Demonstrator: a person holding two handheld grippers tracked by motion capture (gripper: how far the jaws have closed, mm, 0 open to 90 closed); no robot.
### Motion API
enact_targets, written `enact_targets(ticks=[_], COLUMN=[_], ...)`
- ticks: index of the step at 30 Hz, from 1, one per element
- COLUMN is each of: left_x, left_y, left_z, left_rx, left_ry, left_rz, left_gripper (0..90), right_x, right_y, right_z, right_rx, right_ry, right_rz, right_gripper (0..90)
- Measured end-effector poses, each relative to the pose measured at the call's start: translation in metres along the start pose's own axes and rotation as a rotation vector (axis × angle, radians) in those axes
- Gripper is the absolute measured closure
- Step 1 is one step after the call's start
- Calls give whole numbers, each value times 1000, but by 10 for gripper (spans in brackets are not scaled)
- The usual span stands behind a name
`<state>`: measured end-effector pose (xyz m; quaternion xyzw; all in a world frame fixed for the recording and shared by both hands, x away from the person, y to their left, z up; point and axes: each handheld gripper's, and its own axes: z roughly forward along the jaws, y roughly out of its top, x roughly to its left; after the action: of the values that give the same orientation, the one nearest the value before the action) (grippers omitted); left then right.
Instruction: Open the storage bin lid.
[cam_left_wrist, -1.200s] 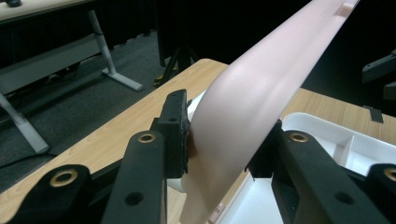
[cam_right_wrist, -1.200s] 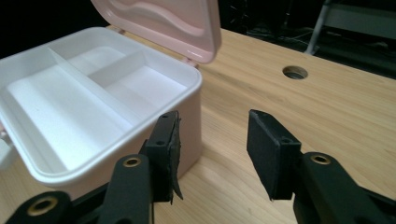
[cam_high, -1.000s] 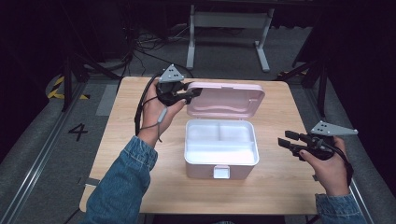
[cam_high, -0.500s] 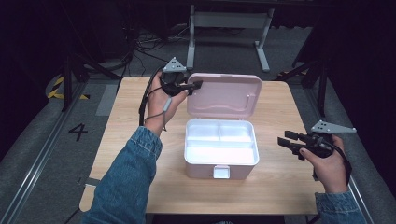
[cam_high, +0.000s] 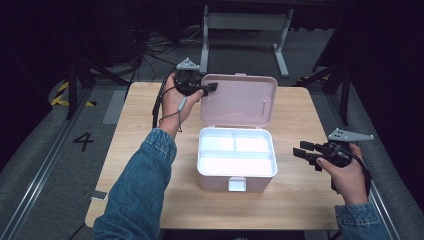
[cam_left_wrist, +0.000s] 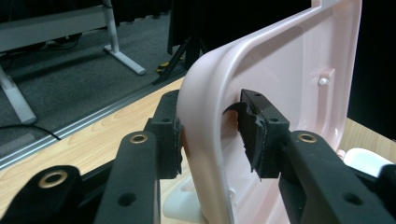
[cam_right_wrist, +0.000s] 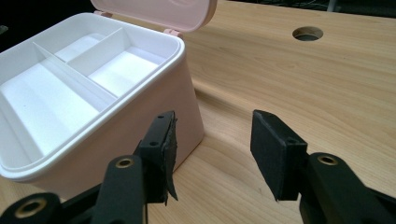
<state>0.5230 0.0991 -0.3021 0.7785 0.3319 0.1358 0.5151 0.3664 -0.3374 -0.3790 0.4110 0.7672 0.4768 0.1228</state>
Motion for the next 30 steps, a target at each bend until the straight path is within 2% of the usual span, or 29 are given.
enact_targets(ticks=[3,7,13,20,30], left_x=[6,11,15,22,32], left_y=[-3,-5,-6,-13,-22], left_z=[6,14,25,37,44], left_rx=[3,4,44,67,123], left_ry=[-4,6,25,50,61], left_rz=[-34,-56,-93,-84,-103], left_gripper=[599,576,534,502,509], right_x=[-1,-1,0,-2,-2], right_y=[0,0,2,1,0], right_z=[1,0,-2,-2,1], right_rx=[10,9,-7,-1,8], right_ry=[6,8,26,26,24], right_rz=[11,10,16,26,26], right_gripper=[519,519,519,519,519])
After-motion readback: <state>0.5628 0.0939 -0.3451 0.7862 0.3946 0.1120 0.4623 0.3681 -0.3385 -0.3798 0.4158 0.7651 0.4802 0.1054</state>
